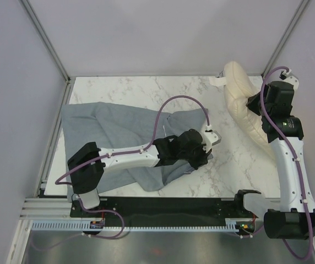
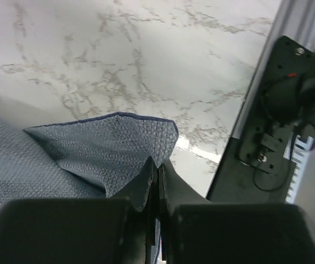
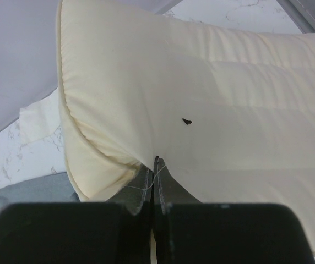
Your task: Put the pillow into the pillowcase
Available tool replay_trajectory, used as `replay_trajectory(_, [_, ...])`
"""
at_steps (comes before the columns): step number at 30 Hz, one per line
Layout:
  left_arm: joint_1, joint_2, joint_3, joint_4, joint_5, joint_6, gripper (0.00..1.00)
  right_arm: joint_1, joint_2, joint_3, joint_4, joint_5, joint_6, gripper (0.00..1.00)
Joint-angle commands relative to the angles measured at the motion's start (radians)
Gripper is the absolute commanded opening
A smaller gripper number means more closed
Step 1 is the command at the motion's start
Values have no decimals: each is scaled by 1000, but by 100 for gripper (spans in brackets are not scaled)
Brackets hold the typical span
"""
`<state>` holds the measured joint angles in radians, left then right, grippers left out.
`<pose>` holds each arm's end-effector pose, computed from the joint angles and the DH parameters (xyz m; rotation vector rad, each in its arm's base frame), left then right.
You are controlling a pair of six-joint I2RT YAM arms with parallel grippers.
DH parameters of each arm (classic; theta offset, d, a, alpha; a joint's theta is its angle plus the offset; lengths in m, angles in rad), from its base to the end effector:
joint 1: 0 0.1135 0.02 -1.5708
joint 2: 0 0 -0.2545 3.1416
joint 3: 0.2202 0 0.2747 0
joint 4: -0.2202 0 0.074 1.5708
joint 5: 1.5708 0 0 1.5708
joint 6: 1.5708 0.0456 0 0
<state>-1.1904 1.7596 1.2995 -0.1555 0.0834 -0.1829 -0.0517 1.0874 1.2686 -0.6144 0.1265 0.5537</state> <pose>0.1569 -0.4026 0.2292 1.1632 2.0067 -0.8357 0.2621 -0.0193 0.3961 0.6749 1.8887 0.1952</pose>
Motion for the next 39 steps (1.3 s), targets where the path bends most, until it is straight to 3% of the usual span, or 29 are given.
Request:
replay_trajectory(1, [6, -58, -29, 125, 251, 20, 2, -14, -27, 20, 59, -8, 8, 0])
replay_trajectory(5, [5, -69, -72, 151, 459, 31, 2, -14, -37, 9, 59, -8, 6, 0])
replay_trajectory(9, [3, -115, -153, 249, 570, 17, 2, -16, -38, 18, 59, -7, 9, 0])
replay_trajectory(19, [5, -336, -235, 396, 411, -3, 2, -14, -29, 17, 59, -13, 18, 0])
replay_trajectory(26, [5, -321, -247, 401, 432, 12, 2, -14, -32, 18, 58, -22, 17, 0])
replay_trajectory(29, [2, -206, -214, 317, 536, 19, 16, -14, -35, 17, 56, -31, 17, 0])
replay_trajectory(31, [-14, -172, -203, 277, 571, 20, 20, -16, -37, 17, 54, -39, 17, 0])
replay_trajectory(34, [-31, -152, -206, 245, 575, 30, 65, -16, -38, 18, 53, -57, 14, 0])
replay_trajectory(35, [-31, -160, -212, 244, 567, 31, 72, -14, -40, 18, 50, -71, 14, 0])
replay_trajectory(36, [-29, -188, -218, 244, 544, 33, 74, -14, -40, 17, 51, -80, 11, 0])
replay_trajectory(39, [-20, -239, -236, 218, 301, 17, 89, -16, -47, 8, 51, -166, -4, 0])
